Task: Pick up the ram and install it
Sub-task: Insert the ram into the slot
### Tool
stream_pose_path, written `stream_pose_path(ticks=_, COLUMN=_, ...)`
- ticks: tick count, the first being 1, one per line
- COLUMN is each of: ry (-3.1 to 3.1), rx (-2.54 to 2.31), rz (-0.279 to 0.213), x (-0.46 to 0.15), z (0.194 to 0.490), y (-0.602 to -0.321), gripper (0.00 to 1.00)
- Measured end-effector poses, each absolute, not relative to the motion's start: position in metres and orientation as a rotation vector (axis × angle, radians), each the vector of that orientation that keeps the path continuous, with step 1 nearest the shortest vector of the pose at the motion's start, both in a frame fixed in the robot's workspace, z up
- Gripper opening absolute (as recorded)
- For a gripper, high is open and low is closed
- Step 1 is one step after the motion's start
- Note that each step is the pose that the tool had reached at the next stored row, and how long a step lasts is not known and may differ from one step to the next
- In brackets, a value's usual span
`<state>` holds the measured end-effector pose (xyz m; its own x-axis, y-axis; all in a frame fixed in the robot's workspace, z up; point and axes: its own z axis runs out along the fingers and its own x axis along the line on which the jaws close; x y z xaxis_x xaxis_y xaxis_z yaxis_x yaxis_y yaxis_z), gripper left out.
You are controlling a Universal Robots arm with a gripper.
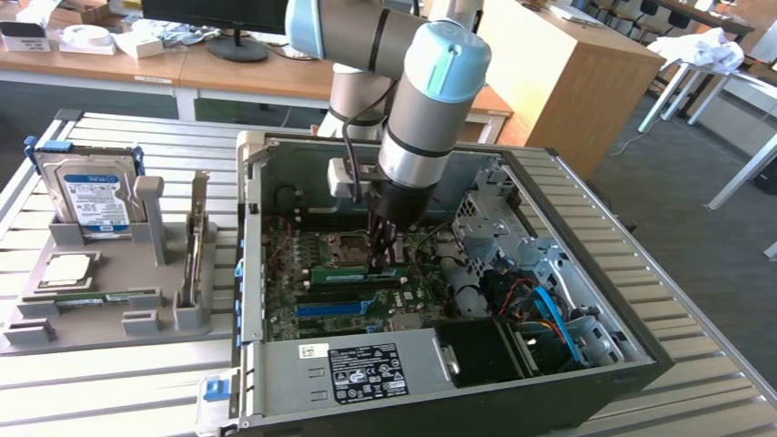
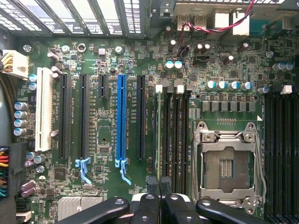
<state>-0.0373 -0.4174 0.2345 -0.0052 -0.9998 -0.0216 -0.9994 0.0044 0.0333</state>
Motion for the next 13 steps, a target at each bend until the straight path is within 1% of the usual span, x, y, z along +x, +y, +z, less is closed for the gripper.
stream_pose_path(ticks=13, ry=-2.221, rx=2.21, rz=-0.061, x=-0.0374, z=0.2331, y=-0.4174, gripper=0.11)
